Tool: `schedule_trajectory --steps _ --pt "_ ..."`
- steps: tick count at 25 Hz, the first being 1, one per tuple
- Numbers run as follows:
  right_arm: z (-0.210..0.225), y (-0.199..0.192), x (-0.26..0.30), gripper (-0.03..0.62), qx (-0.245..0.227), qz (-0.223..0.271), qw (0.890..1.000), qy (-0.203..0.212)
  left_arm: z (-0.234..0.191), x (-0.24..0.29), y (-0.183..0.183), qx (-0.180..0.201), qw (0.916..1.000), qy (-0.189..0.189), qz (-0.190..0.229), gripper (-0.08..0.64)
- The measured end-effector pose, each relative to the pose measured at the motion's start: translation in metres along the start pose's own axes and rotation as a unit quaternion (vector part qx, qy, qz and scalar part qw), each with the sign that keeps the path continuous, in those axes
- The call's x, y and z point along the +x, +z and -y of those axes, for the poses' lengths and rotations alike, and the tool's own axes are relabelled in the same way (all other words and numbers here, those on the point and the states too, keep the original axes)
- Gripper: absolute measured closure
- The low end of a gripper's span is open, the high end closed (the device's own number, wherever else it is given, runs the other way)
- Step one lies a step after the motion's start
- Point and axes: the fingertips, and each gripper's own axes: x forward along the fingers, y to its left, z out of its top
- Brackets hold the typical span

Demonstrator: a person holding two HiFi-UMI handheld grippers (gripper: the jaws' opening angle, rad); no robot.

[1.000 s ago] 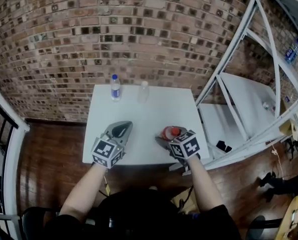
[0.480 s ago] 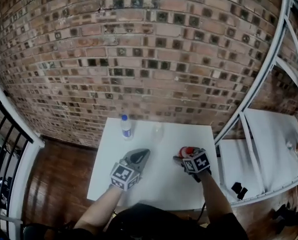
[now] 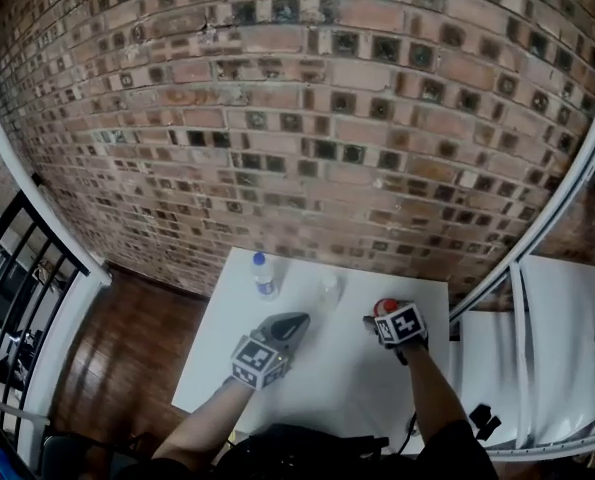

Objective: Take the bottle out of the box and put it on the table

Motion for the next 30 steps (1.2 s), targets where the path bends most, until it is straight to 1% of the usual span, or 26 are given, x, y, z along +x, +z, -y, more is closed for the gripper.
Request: schedule_trajectory --steps 2,4,10,11,14,16,18,21,25,30 --pt "0.006 -0.001 0.008 0.247 0.012 -0.01 1.0 0.012 -0.003 0.003 0.0 0.0 1.0 0.004 -0.003 0.558" --pt "0.009 -0.002 0.014 0.245 0.014 -0.015 1.0 0.013 -0.007 0.005 -0.002 0.002 1.0 0.006 -0.006 0.558" --pt "0.007 -0.003 0.019 0.238 0.022 0.004 0.999 0.025 -0.007 0.004 -0.009 -0.003 0.9998 0.008 -0.02 0.558" --pt "0.007 -0.003 0.018 0.238 0.019 0.007 1.0 0.022 -0.005 0.004 -0.008 -0.004 0.9998 0.006 -0.02 0.558" --pt "0.016 -0.001 0.015 0.229 0.001 0.019 1.0 -0.006 -0.001 0.005 -0.001 -0.005 0.9999 -0.004 -0.013 0.558" --pt "0.016 0.001 0.014 0.194 -0.001 0.03 1.0 -0.01 -0.001 0.002 0.0 -0.004 0.9997 -0.007 -0.022 0.558" --pt "0.013 0.004 0.009 0.193 0.006 0.044 0.999 -0.01 -0.002 -0.002 0.0 -0.003 0.9995 -0.004 -0.031 0.558" --pt "0.016 0.0 0.005 0.193 0.014 0.049 0.999 -0.019 -0.003 -0.003 0.005 -0.004 1.0 -0.004 -0.007 0.558" --pt "0.017 -0.005 -0.006 0.193 0.023 0.051 0.998 -0.033 -0.002 -0.011 0.007 -0.002 0.9999 -0.012 -0.001 0.558" --pt "0.011 -0.013 -0.023 0.193 0.039 0.055 0.997 -0.044 0.001 -0.022 0.02 -0.006 0.9996 -0.022 0.016 0.558"
